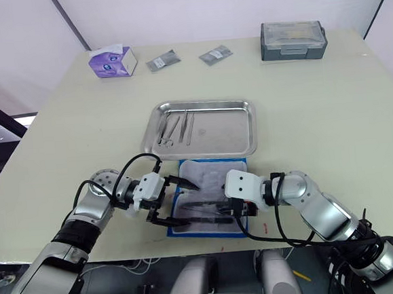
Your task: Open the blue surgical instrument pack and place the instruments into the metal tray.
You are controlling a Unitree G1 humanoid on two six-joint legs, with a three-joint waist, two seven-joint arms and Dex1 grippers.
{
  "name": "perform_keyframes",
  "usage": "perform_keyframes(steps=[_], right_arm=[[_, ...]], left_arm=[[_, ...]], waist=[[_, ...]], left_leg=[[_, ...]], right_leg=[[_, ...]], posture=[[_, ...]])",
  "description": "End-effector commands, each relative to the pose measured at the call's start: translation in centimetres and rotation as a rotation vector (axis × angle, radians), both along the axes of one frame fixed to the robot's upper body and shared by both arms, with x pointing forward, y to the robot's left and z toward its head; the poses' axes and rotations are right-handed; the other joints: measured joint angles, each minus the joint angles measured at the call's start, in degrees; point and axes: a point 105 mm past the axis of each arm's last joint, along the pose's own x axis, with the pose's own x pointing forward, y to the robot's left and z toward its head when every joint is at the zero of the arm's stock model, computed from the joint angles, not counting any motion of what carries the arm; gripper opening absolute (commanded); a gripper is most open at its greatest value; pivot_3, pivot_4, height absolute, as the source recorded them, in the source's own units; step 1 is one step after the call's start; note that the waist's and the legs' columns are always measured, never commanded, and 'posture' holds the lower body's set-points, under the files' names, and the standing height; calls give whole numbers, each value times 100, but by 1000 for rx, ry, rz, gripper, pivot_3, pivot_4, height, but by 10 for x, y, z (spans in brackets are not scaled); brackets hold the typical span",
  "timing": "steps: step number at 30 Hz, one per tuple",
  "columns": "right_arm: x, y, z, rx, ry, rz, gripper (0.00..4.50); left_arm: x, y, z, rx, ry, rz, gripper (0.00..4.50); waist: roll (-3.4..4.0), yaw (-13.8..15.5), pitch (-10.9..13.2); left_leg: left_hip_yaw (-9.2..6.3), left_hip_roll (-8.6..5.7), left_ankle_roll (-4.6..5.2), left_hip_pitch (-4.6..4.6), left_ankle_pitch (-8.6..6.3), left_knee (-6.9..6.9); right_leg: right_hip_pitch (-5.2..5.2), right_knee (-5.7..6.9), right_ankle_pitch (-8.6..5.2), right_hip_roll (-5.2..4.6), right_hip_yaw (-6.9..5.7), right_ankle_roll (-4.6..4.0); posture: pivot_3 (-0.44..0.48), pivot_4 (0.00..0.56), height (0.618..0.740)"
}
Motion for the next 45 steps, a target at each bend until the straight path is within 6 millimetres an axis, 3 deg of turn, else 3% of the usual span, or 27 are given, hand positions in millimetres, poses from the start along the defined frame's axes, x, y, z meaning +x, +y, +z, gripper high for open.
perform_keyframes(steps=[1,5,6,12,15,19,23,29,34,38,45], right_arm=[[0,-7,-10,-45,31,-19,1466],[-1,-8,-14,-60,54,-10,78],[-2,-8,-14,-61,55,-8,18],[-2,-8,-14,-66,62,-4,18],[-1,-6,-11,-59,55,-2,18],[0,-4,-5,-53,46,2,18],[3,4,11,-29,-4,18,18],[2,9,16,-26,-15,28,18],[1,8,16,-34,-16,27,18],[2,8,20,-38,-26,30,18],[2,8,21,-41,-26,29,18]], left_arm=[[-17,13,-30,114,125,-20,4500],[-16,14,-29,115,123,-17,4500],[-16,14,-29,115,123,-16,4500],[-16,16,-30,127,142,-4,4500],[-18,30,-47,280,244,46,4500],[-20,26,-43,222,373,98,4500],[-17,30,-49,354,224,46,4500],[-18,16,-37,186,253,34,4500],[-19,30,-48,342,228,28,4500],[-18,12,-37,122,160,20,4500],[-21,13,-49,127,168,24,4500]], waist=[[-1,0,-7],[-5,0,-18],[-6,0,-23],[-7,1,-26],[-9,2,-53],[-1,-12,-102],[0,-13,-108],[0,-14,-108],[-9,-11,-104],[-5,-8,-104],[4,-3,-109]], left_leg=[[0,0,0,1,0,0],[0,0,0,2,0,-1],[-1,0,0,3,0,-1],[-1,0,0,3,0,-1],[-1,0,0,5,0,-1],[1,0,1,35,-1,-10],[2,2,1,35,-1,-10],[-1,2,1,34,-1,-10],[-3,2,1,29,-1,-10],[-4,3,1,29,-1,-11],[-7,0,1,28,-1,-11]], right_leg=[[1,0,0,0,0,0],[2,-1,0,1,-1,0],[3,-1,0,1,0,0],[3,-1,0,1,-1,0],[5,-2,0,1,-2,0],[34,-10,-3,2,-4,1],[34,-10,-3,4,-3,0],[33,-9,-3,4,-3,0],[32,-12,-3,4,-8,0],[31,-12,-3,3,-6,-1],[31,-15,-3,0,-6,0]], posture=[[0,150,734],[0,150,734],[0,150,734],[0,150,734],[0,150,734],[0,150,734],[0,150,734],[0,150,734],[0,150,734],[0,150,734],[0,150,734]])
